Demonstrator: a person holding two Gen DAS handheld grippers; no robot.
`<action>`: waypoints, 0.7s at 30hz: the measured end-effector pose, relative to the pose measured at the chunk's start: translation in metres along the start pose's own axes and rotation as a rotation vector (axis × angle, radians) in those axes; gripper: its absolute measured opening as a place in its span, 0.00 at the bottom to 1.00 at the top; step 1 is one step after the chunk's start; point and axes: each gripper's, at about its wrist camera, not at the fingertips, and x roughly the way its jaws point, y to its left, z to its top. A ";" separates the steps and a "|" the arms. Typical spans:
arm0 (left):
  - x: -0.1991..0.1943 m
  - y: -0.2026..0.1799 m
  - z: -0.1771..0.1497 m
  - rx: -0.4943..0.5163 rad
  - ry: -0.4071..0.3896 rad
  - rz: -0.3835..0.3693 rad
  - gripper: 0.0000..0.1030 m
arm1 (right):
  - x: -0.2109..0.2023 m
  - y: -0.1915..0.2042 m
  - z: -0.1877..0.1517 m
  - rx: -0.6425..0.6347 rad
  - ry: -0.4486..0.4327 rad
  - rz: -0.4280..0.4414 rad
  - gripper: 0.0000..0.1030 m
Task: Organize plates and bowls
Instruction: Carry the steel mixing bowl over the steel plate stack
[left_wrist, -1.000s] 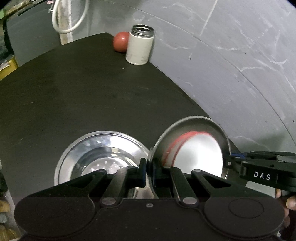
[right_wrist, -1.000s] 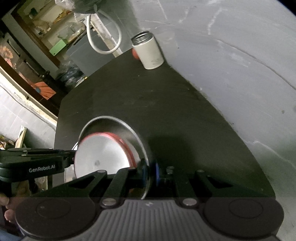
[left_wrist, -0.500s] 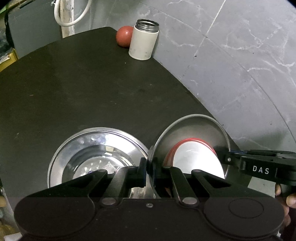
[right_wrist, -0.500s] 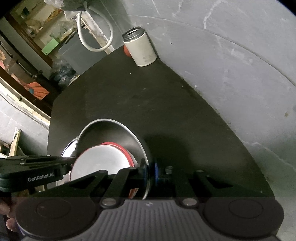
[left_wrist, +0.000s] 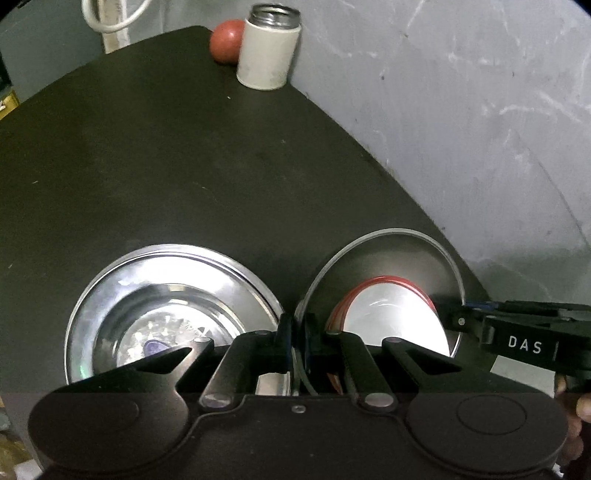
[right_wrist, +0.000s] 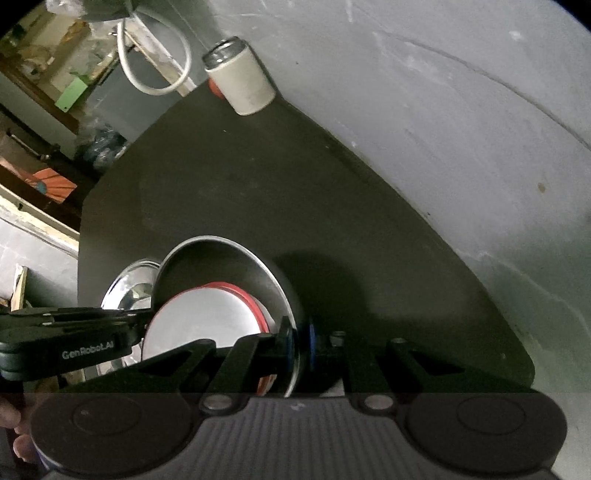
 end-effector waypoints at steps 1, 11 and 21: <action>0.003 -0.001 0.001 0.002 0.013 -0.003 0.05 | 0.000 -0.001 0.000 0.006 0.006 -0.005 0.09; 0.013 -0.003 0.009 0.008 0.035 -0.020 0.06 | 0.001 -0.015 -0.004 0.072 0.002 0.005 0.10; 0.020 -0.006 0.008 0.001 0.048 -0.022 0.05 | 0.004 -0.019 -0.009 0.116 0.012 0.012 0.10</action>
